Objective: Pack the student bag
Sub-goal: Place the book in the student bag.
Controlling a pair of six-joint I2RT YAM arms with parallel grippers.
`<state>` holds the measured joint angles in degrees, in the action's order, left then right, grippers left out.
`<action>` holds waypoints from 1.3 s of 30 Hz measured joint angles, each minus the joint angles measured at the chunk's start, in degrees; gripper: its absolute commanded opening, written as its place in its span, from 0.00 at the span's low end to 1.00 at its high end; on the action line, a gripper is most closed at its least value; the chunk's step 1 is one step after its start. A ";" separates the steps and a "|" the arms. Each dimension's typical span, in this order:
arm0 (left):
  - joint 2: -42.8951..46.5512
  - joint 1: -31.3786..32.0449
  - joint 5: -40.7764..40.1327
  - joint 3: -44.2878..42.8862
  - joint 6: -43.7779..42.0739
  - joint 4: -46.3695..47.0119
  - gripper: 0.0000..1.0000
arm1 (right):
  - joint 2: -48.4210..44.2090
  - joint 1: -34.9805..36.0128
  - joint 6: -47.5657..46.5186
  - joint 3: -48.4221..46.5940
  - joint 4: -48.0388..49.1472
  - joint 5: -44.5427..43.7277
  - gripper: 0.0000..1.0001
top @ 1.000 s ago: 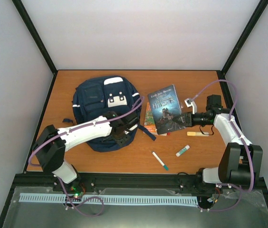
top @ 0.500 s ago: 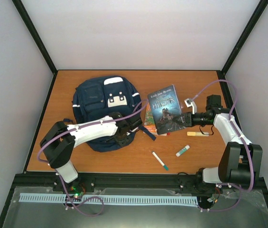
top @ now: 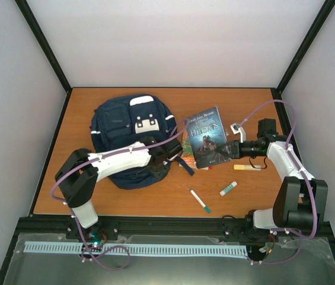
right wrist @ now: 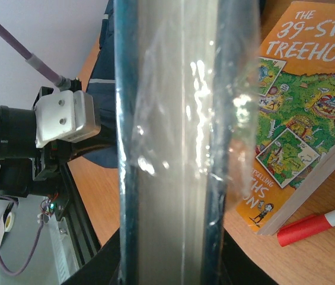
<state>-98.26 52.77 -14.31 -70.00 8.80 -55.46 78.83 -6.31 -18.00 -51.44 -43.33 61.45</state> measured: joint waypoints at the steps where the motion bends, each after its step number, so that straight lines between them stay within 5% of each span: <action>1: -0.24 0.00 0.13 -0.68 0.09 0.15 0.10 | 0.00 0.00 0.00 0.00 0.00 0.00 0.05; 11: -5.60 0.00 -0.50 -6.56 0.39 1.95 0.01 | 0.04 0.00 0.00 0.00 -0.22 -0.22 0.05; 22: -4.33 0.00 -3.23 -3.96 1.57 2.43 0.33 | 0.04 0.00 0.00 0.00 -0.22 -0.22 0.05; 39: -1.68 0.00 -4.20 1.25 2.43 1.77 0.46 | 0.02 0.00 0.00 0.00 -0.22 -0.26 0.05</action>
<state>-99.94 52.77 -18.50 -68.75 11.22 -53.69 78.85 -6.31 -18.00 -51.44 -43.55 61.19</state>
